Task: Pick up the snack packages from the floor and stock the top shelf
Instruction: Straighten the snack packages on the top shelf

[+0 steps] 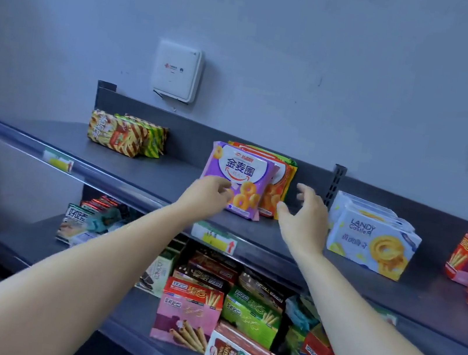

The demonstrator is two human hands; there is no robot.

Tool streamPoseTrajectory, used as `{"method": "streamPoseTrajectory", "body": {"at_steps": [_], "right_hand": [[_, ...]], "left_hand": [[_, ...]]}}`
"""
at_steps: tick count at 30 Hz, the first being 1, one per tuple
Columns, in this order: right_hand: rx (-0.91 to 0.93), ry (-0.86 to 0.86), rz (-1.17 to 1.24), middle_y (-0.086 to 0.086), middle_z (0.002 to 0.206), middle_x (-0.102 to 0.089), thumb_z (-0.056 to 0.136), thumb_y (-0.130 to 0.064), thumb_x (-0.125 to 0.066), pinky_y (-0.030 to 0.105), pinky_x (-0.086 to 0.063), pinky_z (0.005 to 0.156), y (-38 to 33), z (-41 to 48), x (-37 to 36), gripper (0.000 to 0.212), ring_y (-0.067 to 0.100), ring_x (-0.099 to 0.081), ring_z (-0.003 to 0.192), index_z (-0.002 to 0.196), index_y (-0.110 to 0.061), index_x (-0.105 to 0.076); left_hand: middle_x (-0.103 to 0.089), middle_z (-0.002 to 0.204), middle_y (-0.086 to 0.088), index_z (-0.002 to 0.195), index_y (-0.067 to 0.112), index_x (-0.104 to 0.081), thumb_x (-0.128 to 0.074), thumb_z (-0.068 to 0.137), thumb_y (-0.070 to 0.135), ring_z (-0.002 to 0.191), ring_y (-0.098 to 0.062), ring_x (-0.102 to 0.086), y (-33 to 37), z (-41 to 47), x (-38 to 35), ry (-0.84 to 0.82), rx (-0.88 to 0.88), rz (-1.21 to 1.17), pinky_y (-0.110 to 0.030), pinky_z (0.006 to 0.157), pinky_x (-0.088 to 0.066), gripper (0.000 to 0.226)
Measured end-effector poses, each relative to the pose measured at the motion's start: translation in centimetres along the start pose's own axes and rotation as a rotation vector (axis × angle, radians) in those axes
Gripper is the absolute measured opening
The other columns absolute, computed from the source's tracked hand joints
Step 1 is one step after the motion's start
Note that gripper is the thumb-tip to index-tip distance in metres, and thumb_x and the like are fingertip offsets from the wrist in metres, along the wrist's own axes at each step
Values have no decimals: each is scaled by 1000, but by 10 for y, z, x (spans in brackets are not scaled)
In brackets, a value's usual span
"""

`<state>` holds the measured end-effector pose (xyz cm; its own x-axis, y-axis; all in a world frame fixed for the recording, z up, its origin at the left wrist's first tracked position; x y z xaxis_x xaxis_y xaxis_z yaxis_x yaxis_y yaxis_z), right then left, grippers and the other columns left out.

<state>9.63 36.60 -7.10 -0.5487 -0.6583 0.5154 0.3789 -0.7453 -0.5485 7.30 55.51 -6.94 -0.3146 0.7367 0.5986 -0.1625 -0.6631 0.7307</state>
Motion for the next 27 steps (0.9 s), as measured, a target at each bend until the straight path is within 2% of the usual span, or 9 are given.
{"method": "streamPoseTrajectory", "body": {"at_steps": [3,8,12,15,20,27], "right_hand": [[19,-37,42,1,116,-59,89,-30,-61,35,-47,80,-43,-8,-36,44,22,-51,112,130,-20,-51],[8,-87,72,3,116,-62,87,-27,-63,36,-48,88,-102,-18,-90,43,24,-58,107,128,-16,-55],[23,-160,45,2,112,-63,86,-27,-64,32,-44,86,-138,-23,-132,39,24,-56,109,123,-17,-58],[13,-240,20,1,115,-61,87,-32,-63,29,-42,82,-157,-18,-163,38,21,-55,110,122,-20,-59],[-16,-416,-6,-1,123,-60,85,-36,-65,27,-40,84,-177,8,-213,40,19,-54,116,122,-21,-59],[6,-444,4,-1,123,-61,84,-34,-66,29,-48,87,-193,62,-269,41,19,-57,111,122,-20,-60]], "left_hand": [[-59,133,-6,134,12,-54,-50,96,24,121,-21,-54,-40,-5,57,55,22,51,-29,99,-40,40],[-57,134,-8,136,10,-51,-49,98,22,123,-24,-52,-103,-5,138,101,84,72,-30,100,-38,40],[-59,131,-8,131,12,-57,-50,97,24,120,-25,-53,-148,2,184,178,142,63,-33,99,-41,37],[-59,130,-7,129,13,-58,-50,96,22,119,-25,-54,-177,12,206,218,177,32,-34,98,-42,35],[-61,127,-7,128,13,-58,-51,96,23,114,-24,-56,-217,50,229,233,205,11,-34,94,-44,35],[-63,124,-7,129,14,-58,-54,94,28,110,-26,-58,-254,119,249,234,207,-6,-40,96,-48,38]]}}
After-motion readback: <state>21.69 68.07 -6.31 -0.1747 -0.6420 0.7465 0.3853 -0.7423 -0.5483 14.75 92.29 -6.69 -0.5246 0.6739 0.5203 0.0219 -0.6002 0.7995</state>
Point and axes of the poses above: each hand's wrist, its own z-axis towards the middle knuckle, its own x-axis out of the back of the hand, y = z × x, the point moved 1 cm from there along z, towards the middle knuckle
